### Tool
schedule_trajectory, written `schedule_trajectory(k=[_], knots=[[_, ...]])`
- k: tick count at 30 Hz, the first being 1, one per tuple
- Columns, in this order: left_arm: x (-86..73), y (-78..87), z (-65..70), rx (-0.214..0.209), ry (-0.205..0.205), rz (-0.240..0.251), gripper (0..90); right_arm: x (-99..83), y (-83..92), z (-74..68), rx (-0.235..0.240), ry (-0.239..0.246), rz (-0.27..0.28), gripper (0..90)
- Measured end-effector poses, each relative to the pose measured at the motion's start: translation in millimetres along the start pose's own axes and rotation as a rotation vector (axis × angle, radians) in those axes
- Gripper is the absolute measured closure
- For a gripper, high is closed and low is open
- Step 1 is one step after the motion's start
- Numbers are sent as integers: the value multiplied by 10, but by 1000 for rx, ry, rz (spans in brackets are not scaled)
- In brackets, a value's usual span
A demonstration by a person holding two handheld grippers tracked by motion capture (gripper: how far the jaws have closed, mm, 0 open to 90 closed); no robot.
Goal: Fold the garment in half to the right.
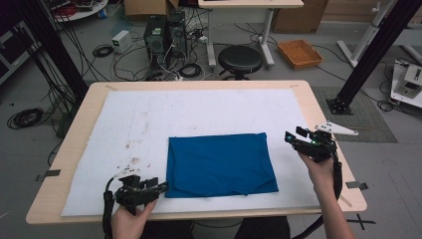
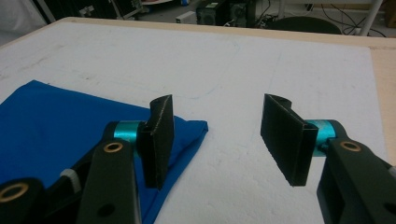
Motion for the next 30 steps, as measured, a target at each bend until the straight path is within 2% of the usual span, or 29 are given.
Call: schedule_trajectory(k=[5, 12, 20, 27, 30], knots=[[18, -66, 14, -10, 38, -10, 487, 2, -12, -23, 4, 7, -2, 446], [34, -151, 95, -29, 53, -16, 491, 5, -27, -55, 7, 15, -5, 447], [53, -235, 162, -16, 37, -29, 569, 11, -51, -107, 13, 25, -8, 446], [60, -261, 182, 21, 16, -27, 646, 8, -100, -183, 29, 35, -18, 446], [58, -270, 199, 44, -5, -23, 668, 12, -137, -240, 38, 44, -21, 446]])
Point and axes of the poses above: each handheld gripper's, and its own axes: y roughly backward along the jaws, x roughly out of its top, z roughly to its right, the point moved 4 cm from there along -y, roughly forward along the jaws, and after that the axes turned 1 degree about -x, right-handed, at the moved point
